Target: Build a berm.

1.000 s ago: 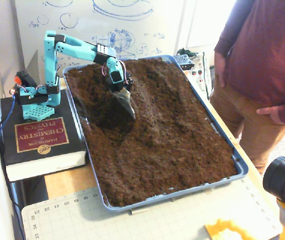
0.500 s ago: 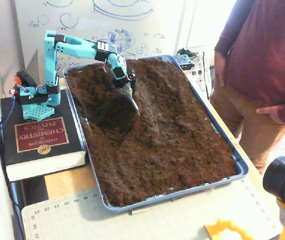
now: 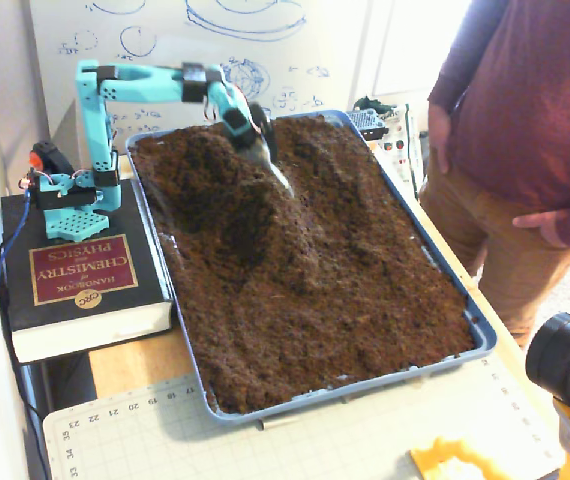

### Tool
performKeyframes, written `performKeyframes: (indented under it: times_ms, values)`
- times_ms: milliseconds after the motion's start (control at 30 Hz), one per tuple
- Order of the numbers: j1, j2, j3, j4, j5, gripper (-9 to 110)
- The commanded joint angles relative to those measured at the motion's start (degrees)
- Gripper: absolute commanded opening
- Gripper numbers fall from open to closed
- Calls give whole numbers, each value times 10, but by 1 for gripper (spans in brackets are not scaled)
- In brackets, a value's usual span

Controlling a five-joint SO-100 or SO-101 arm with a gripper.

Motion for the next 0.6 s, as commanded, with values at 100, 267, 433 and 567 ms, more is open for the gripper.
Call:
performKeyframes:
  times_ms: [100,267,433,567]
  values:
    - [-91,141,-5,3,133,1]
    - [-173,211,97,3,186,0]
    - [-217,332,236,48,181,0]
    - [-234,424,304,131,180,0]
